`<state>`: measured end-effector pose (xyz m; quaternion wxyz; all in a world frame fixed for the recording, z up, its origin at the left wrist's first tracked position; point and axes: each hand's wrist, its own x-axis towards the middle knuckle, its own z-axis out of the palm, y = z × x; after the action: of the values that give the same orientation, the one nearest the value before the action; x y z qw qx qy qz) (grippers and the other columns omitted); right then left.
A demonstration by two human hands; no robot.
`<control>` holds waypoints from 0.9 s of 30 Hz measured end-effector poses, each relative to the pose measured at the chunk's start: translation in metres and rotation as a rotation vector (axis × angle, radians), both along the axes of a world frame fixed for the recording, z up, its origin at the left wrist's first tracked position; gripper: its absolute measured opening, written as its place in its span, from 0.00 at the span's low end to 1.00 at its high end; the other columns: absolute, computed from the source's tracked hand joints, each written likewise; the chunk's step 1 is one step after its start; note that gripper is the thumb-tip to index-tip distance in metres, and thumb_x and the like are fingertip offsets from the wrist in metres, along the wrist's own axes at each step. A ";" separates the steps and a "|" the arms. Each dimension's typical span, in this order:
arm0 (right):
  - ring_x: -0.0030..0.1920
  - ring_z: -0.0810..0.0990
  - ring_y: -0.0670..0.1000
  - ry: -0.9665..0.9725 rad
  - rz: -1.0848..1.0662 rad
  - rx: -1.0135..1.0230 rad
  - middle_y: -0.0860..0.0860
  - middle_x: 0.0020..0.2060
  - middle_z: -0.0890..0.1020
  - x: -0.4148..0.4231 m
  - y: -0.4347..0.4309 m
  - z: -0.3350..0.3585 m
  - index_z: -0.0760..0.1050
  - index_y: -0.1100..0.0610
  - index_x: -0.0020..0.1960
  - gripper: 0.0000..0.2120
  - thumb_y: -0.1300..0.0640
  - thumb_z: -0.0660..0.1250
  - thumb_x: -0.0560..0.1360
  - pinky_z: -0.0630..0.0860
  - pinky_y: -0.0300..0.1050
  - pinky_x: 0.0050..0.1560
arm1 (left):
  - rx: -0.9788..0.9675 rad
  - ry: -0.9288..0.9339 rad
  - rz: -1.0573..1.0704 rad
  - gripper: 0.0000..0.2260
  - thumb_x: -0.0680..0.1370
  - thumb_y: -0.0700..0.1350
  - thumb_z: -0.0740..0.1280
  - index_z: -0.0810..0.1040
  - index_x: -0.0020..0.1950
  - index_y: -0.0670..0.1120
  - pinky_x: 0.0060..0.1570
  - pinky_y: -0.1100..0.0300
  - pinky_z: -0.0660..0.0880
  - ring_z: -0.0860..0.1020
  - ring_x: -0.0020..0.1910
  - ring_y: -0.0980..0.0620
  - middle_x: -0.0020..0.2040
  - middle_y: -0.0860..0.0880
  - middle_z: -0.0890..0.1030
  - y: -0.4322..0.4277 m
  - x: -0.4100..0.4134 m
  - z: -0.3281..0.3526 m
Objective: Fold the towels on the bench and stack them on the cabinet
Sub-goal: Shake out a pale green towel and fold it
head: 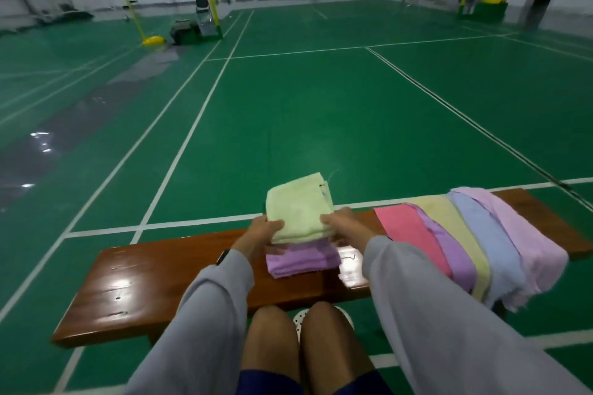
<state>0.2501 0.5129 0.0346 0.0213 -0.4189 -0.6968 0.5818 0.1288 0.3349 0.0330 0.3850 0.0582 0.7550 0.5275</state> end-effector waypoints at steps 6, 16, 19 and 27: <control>0.30 0.80 0.54 -0.181 0.043 -0.003 0.58 0.43 0.84 0.018 -0.018 -0.049 0.75 0.61 0.55 0.10 0.56 0.67 0.77 0.75 0.42 0.29 | -0.230 -0.109 -0.094 0.15 0.80 0.44 0.71 0.73 0.64 0.40 0.36 0.51 0.83 0.86 0.39 0.42 0.49 0.39 0.86 -0.021 0.001 -0.040; 0.43 0.80 0.54 -0.282 0.257 0.162 0.53 0.47 0.78 0.014 -0.013 -0.019 0.72 0.57 0.59 0.12 0.53 0.65 0.78 0.78 0.45 0.35 | -0.507 0.024 -0.281 0.24 0.78 0.49 0.72 0.67 0.68 0.42 0.49 0.50 0.83 0.84 0.40 0.43 0.49 0.41 0.83 -0.021 0.001 -0.023; 0.49 0.78 0.53 -0.178 0.224 0.161 0.50 0.56 0.79 0.009 -0.007 -0.025 0.75 0.54 0.64 0.19 0.43 0.67 0.78 0.75 0.47 0.45 | -0.448 0.025 -0.195 0.30 0.76 0.53 0.75 0.67 0.71 0.42 0.43 0.52 0.82 0.80 0.48 0.43 0.58 0.41 0.80 -0.023 0.000 -0.028; 0.56 0.75 0.51 0.006 0.097 -0.191 0.47 0.56 0.78 -0.016 0.002 -0.037 0.71 0.52 0.61 0.15 0.47 0.71 0.80 0.71 0.45 0.60 | -0.156 -0.109 0.009 0.32 0.74 0.67 0.71 0.75 0.67 0.44 0.36 0.57 0.74 0.79 0.51 0.45 0.64 0.44 0.80 -0.006 -0.017 -0.044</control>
<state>0.2337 0.5153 -0.0028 -0.0447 -0.3830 -0.6575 0.6473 0.1123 0.3293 -0.0109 0.4263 -0.0043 0.7720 0.4714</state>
